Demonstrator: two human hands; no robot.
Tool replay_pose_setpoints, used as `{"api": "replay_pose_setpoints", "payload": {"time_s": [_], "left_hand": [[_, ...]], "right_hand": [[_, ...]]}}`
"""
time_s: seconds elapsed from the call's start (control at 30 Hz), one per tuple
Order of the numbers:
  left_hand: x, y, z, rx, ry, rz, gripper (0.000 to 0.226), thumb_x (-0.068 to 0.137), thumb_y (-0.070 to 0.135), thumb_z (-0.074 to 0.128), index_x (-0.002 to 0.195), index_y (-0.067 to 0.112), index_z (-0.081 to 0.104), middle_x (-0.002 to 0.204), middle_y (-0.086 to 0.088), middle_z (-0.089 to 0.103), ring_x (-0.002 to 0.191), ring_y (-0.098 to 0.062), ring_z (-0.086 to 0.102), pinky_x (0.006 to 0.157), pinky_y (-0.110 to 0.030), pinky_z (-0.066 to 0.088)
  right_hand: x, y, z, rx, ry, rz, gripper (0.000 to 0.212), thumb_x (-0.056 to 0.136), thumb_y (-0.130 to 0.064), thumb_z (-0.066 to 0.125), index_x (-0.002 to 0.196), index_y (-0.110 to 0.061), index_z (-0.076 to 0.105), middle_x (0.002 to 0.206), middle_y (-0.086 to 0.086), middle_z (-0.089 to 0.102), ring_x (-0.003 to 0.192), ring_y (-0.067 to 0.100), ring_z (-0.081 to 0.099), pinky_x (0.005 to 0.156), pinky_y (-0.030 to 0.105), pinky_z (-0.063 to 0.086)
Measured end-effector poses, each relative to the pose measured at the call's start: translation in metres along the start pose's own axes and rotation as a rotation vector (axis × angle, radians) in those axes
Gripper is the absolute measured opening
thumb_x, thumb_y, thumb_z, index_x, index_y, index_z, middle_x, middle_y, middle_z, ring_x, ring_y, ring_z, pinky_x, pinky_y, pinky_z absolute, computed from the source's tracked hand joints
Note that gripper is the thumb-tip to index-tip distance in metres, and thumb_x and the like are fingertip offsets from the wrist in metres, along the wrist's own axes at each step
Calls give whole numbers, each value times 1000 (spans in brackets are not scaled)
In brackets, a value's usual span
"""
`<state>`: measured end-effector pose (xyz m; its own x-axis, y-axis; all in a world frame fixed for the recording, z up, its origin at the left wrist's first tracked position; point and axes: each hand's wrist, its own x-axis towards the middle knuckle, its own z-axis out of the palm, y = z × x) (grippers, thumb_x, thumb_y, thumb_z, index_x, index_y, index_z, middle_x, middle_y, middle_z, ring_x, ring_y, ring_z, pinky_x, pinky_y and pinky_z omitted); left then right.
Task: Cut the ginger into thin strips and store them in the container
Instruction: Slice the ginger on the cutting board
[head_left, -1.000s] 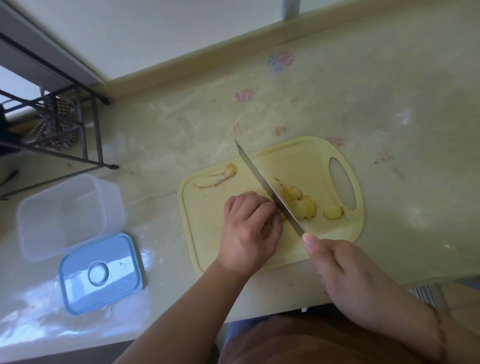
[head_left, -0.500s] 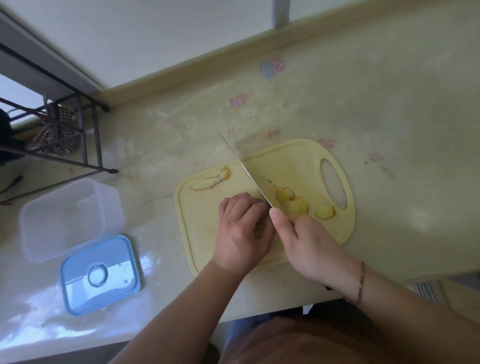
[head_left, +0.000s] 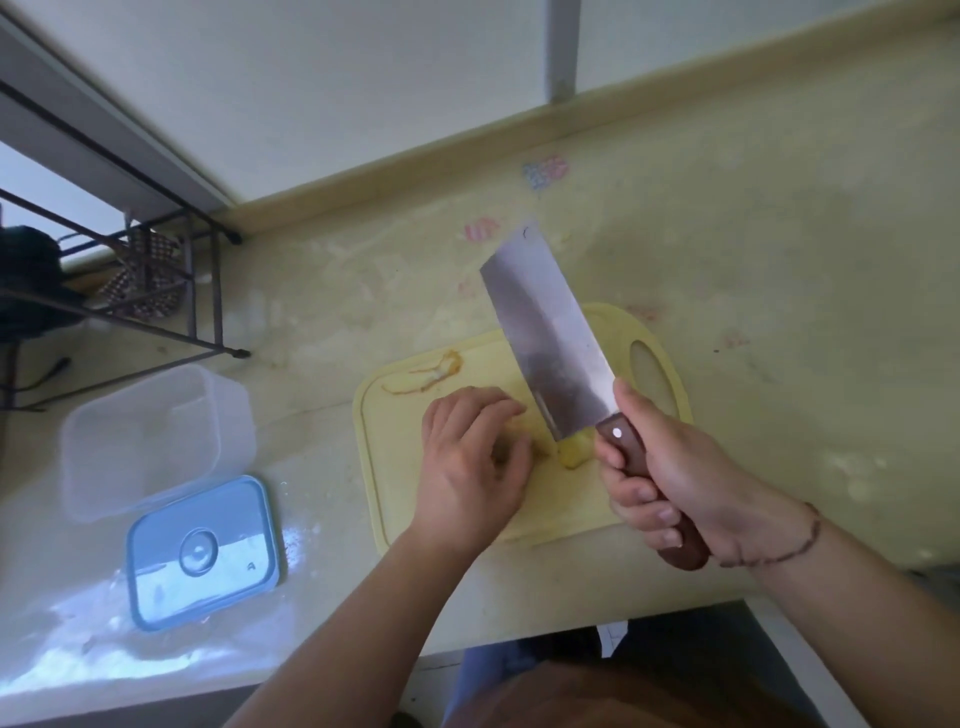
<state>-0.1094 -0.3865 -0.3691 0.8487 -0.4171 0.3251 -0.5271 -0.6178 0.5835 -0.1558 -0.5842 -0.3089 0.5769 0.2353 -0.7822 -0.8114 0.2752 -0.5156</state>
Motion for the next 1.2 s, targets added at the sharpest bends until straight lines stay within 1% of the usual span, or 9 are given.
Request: {"api": "replay_pose_setpoints", "payload": {"time_s": [0.17,0.27,0.37,0.5,0.7,0.8,0.9,1.03,1.2], "left_hand": [[21,47,-20,-611,141,-724,20,99,19,51,107,20,68,107,6,72,102,-16,69,81,-25,54],[39,56,-23,-1144,-1,-1105,34,109,26,38,123,10,64,115,-5,74,103,-22,72,79,-29,57],[47,57,-30,-1480,-208,-1267,55,108,43,27,130,4,60,125,-15,69,108,-29,69,89,-41,57],[42,52,-30,-1563,-320,-1254,52,98,38,41,127,2,64,128,-16,67,113,-32,65,99,-50,50],[39,49,-28,-1561,-337,-1248,33,87,19,55,106,1,74,115,-16,68,104,-32,64,82,-43,59],[47,50,-31,-1584,-326,-1239,26,85,15,57,101,0,70,102,-19,68,90,-31,67,80,-38,59],[53,46,-29,-1520,-324,-1169,23,91,12,55,108,0,65,103,-19,67,94,-31,66,82,-37,58],[63,49,-20,-951,-416,-950,26,102,0,45,115,10,65,109,-4,73,101,-17,71,72,-22,52],[64,51,-2,-335,-610,-556,60,95,-8,34,144,21,53,138,6,61,126,-3,53,91,3,35]], "right_hand": [[-16,1,-17,316,-234,63,66,69,-79,65,65,-17,41,49,-2,24,30,7,21,35,12,28],[-18,5,-22,469,-405,114,65,61,-72,77,65,-16,46,45,-3,30,28,7,27,34,13,32],[-16,11,-25,523,-494,154,61,66,-70,78,66,-16,48,44,-2,34,28,7,31,35,13,34],[-16,18,-29,505,-483,178,62,65,-69,78,66,-16,47,45,-2,32,29,7,30,36,12,34],[-19,20,-38,509,-473,142,62,67,-69,77,66,-15,46,45,-2,32,28,7,29,33,14,32],[-16,22,-57,591,-572,101,59,87,-70,57,76,-13,51,51,0,40,34,9,37,36,19,37],[-17,24,-74,710,-578,69,63,98,-69,37,86,-9,52,60,5,53,42,15,42,43,25,41],[-31,18,-77,515,-363,53,62,80,-72,65,71,-13,47,46,-1,37,30,9,31,32,20,33],[-39,16,-68,428,-139,15,66,69,-72,67,66,-13,40,46,0,23,28,8,21,32,15,27]]}}
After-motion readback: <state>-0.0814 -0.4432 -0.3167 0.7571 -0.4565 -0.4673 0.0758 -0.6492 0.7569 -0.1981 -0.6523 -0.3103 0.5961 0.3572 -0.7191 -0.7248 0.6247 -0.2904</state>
